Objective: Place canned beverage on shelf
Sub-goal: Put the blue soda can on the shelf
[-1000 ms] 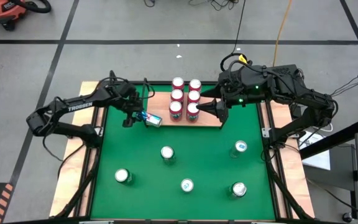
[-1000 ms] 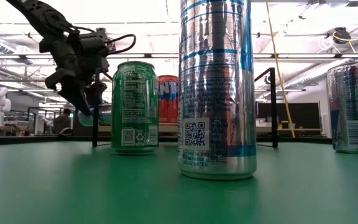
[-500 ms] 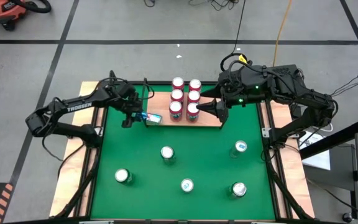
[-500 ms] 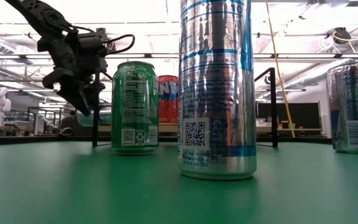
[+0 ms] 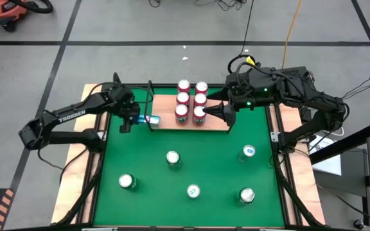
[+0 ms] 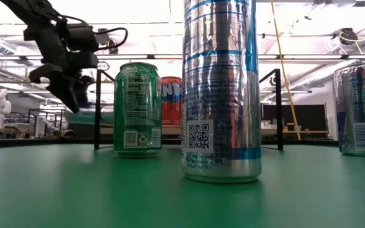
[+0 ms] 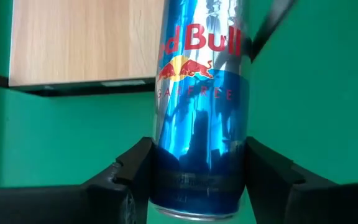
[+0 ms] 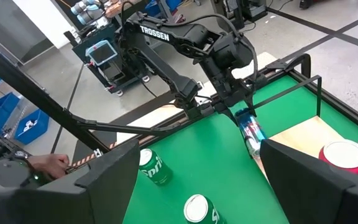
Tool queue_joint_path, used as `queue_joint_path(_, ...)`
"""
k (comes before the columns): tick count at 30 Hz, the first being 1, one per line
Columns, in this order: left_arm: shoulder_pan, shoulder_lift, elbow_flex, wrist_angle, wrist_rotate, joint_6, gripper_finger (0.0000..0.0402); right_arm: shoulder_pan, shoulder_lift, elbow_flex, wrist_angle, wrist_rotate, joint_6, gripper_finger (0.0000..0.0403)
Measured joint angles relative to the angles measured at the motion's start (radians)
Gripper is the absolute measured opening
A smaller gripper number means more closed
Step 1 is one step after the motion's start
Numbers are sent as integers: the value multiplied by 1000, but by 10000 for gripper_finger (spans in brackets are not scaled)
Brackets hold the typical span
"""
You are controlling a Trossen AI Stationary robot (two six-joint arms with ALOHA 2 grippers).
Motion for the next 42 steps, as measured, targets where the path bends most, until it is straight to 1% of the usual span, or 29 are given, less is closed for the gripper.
queue_joint_path(5,0,-42,1,-36,-22,-166,187,0,0,0,1,0,-5,322)
queue_joint_path(9,-5,-52,2,-85,-20,-179,187,0,0,0,2,0,-5,322)
queue_joint_path(13,-5,-36,3,-120,-26,-182,187,0,0,0,5,0,-12,322)
queue_joint_path(19,-6,-32,5,-143,-47,-283,187,0,0,0,5,0,-12,322)
queue_joint_path(26,-5,-78,41,-179,-117,-332,187,0,0,0,5,1,-5,322)
queue_joint_path(29,-5,-97,68,-192,-136,-390,187,0,0,0,5,1,-8,322)
queue_joint_path(33,-5,-128,75,-216,-143,-468,187,0,0,0,7,1,-17,322)
queue_joint_path(38,-5,-145,75,-297,-176,-573,187,0,0,0,8,1,-30,322)
queue_joint_path(42,-5,-167,75,-301,-194,-696,187,0,2,0,8,4,-32,322)
